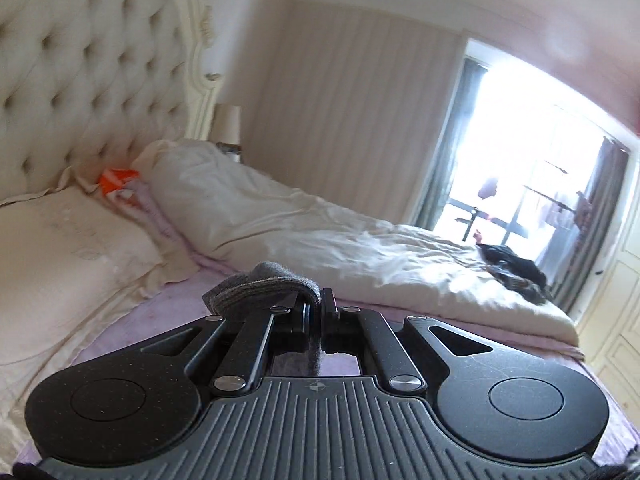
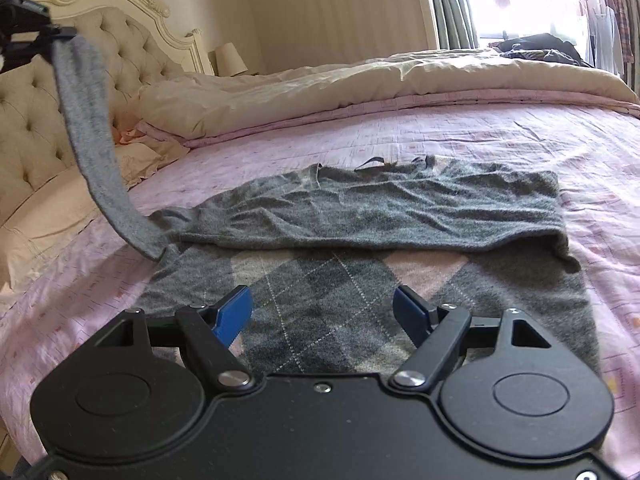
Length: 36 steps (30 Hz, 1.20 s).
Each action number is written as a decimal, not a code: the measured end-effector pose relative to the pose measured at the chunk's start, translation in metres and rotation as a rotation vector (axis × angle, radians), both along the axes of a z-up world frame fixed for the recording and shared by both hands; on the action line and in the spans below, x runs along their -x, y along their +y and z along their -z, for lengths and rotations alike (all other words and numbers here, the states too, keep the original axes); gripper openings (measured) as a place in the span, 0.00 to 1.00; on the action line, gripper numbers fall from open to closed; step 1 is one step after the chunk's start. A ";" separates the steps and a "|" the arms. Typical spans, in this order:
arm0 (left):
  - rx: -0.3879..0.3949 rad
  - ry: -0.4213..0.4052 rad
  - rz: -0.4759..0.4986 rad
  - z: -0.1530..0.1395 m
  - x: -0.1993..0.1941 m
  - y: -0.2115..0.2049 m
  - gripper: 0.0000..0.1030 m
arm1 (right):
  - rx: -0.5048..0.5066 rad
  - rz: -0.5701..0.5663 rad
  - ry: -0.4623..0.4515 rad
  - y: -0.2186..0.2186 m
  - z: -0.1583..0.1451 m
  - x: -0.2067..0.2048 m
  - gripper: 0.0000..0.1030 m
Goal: Fold small clothes
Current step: 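Fold the held sleeve across the sweater and open the left gripper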
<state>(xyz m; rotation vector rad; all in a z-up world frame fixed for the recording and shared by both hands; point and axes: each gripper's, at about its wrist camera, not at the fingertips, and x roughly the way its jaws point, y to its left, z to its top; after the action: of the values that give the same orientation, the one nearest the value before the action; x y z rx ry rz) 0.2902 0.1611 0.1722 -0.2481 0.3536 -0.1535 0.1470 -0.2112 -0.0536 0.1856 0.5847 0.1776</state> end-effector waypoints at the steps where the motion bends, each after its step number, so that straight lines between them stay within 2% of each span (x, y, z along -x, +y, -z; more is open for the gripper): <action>1: -0.002 -0.003 0.029 -0.003 -0.003 -0.016 0.04 | -0.001 -0.003 -0.011 -0.005 -0.005 0.004 0.77; 4: -0.007 -0.003 0.127 0.005 -0.013 -0.071 0.04 | -0.009 0.002 -0.029 -0.019 -0.016 0.013 0.77; 8: -0.020 0.022 0.251 0.032 -0.021 -0.139 0.04 | -0.030 0.030 -0.028 -0.040 -0.020 0.024 0.78; 11: -0.013 0.064 0.328 0.062 -0.028 -0.191 0.04 | -0.034 0.056 -0.019 -0.056 -0.017 0.030 0.77; 16: -0.021 0.137 0.401 0.122 -0.036 -0.261 0.05 | -0.058 0.101 0.017 -0.079 -0.007 0.035 0.78; 18: -0.037 0.161 0.427 0.144 -0.036 -0.283 0.08 | -0.066 0.118 0.028 -0.087 -0.004 0.037 0.78; 19: -0.048 0.176 0.435 0.152 -0.037 -0.291 0.16 | -0.068 0.125 0.031 -0.089 -0.002 0.037 0.78; 20: -0.055 0.187 0.441 0.159 -0.037 -0.297 0.33 | -0.071 0.131 0.035 -0.093 -0.001 0.038 0.78; 21: -0.058 0.192 0.450 0.165 -0.036 -0.301 0.38 | -0.072 0.135 0.039 -0.095 0.000 0.038 0.77; 25: -0.091 0.159 0.483 0.162 -0.021 -0.306 0.41 | -0.073 0.146 0.039 -0.102 0.000 0.037 0.78; 28: -0.123 0.082 0.474 0.149 0.000 -0.294 0.49 | -0.083 0.151 0.039 -0.104 -0.002 0.032 0.78; 30: -0.139 0.061 0.448 0.145 0.013 -0.278 0.53 | -0.086 0.150 0.035 -0.104 -0.004 0.027 0.78; 33: -0.166 0.075 0.400 0.154 0.029 -0.253 0.54 | -0.075 0.137 0.029 -0.101 -0.008 0.017 0.78; 36: -0.215 0.127 0.334 0.178 0.036 -0.227 0.54 | -0.051 0.118 0.019 -0.097 -0.012 0.004 0.78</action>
<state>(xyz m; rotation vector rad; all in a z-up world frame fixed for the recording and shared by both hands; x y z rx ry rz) 0.2543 -0.0661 -0.0055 0.0165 0.5329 -0.4269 0.1433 -0.3084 -0.0416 0.2708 0.5871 0.0767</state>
